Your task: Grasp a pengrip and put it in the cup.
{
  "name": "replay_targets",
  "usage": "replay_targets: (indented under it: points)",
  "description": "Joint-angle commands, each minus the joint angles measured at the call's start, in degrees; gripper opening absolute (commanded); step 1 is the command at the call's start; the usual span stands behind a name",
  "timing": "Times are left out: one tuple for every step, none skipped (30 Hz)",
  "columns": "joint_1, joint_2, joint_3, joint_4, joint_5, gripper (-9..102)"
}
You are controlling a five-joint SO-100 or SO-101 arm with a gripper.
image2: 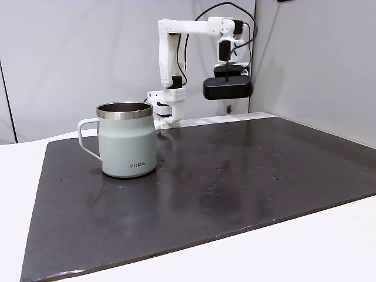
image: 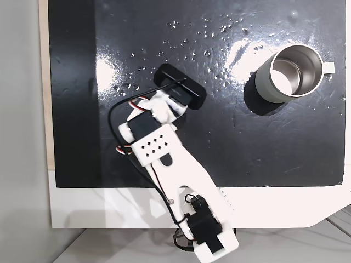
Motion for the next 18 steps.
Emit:
replay_targets:
  points:
    - [7.65,8.70,-3.87,4.66,-2.90,0]
    - [9.93,10.37,-4.31,6.24,-3.78,0]
    - [12.39,11.95,-4.75,7.65,-4.83,0]
    - [15.03,13.54,-5.01,8.79,-6.06,0]
    - [17.84,15.29,-5.10,9.76,-7.47,0]
    - [20.92,16.88,-5.10,10.46,-9.05,0]
    - [24.17,18.46,-5.10,10.90,-10.81,0]
    - [27.69,19.95,-5.10,11.16,-12.74,0]
    - [31.38,21.18,-5.10,11.16,-14.59,0]
    - [35.07,22.24,-5.27,10.90,-16.52,0]
    - [38.76,22.94,-5.45,10.37,-18.37,0]
    - [42.19,23.47,-5.80,9.49,-20.04,0]
    - [45.26,23.91,-6.06,8.17,-21.36,0]
    - [48.08,24.26,-6.24,6.68,-22.50,0]
    - [50.54,24.61,-6.33,4.92,-23.29,0]
    - [52.56,24.79,-6.50,3.08,-23.99,0]
    - [54.40,24.96,-6.50,1.14,-24.43,0]
    - [55.90,25.14,-6.50,-0.62,-24.96,0]
